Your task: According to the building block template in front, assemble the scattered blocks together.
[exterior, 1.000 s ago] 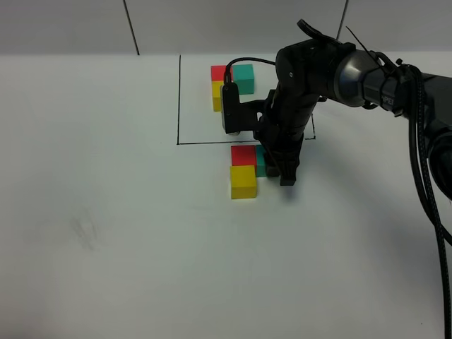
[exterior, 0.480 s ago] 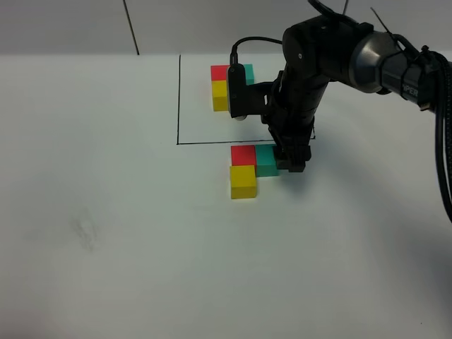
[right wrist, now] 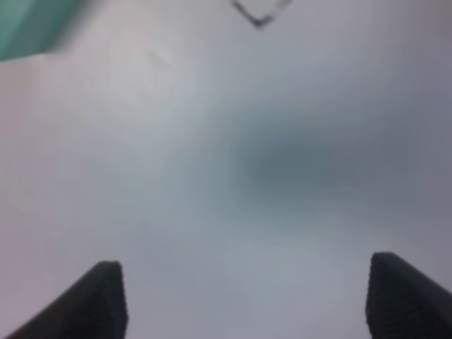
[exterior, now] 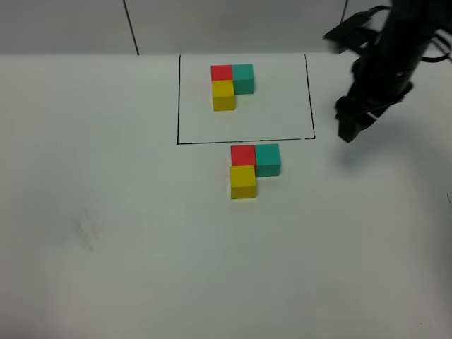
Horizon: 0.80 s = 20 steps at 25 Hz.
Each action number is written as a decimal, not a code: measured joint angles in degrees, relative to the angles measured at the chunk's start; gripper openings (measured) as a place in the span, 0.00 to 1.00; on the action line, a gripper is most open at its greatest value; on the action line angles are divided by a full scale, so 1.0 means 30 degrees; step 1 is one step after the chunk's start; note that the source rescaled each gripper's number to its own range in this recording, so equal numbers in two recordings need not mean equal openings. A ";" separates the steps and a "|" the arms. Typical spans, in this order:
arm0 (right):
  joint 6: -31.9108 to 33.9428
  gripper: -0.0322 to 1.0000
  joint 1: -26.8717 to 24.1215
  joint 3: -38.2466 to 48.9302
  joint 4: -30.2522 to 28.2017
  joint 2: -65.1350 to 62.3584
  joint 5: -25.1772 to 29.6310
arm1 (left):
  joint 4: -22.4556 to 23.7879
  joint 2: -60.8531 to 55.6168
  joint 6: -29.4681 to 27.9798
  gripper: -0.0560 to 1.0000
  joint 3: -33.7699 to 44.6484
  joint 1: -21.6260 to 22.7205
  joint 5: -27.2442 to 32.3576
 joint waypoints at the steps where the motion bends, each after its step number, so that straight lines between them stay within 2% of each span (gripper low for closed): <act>1: 0.0453 0.49 -0.0967 0.0391 0.0166 -0.0450 0.0023 | 0.0000 0.0000 0.0000 0.70 0.0000 0.0000 0.0000; 6: 0.1969 0.49 -0.4859 0.3995 0.0383 -0.4566 -0.0390 | 0.0000 0.0000 0.0000 0.70 0.0000 0.0000 0.0000; 10: 0.3809 0.52 -0.6884 0.7601 0.0004 -0.8684 -0.1623 | 0.0000 0.0000 0.0000 0.70 0.0000 0.0000 0.0000; 14: 0.5668 0.66 -0.7548 1.0652 -0.1273 -1.2762 -0.1618 | 0.0000 0.0000 0.0000 0.70 0.0000 0.0000 0.0000; 17: 0.6515 0.77 -0.7548 1.2091 -0.1535 -1.5940 -0.1562 | 0.0000 0.0000 0.0000 0.70 0.0000 0.0000 0.0000; 20: 0.6716 0.81 -0.7548 1.3438 -0.1233 -1.9019 -0.1329 | 0.0000 0.0000 0.0000 0.70 0.0000 0.0000 0.0000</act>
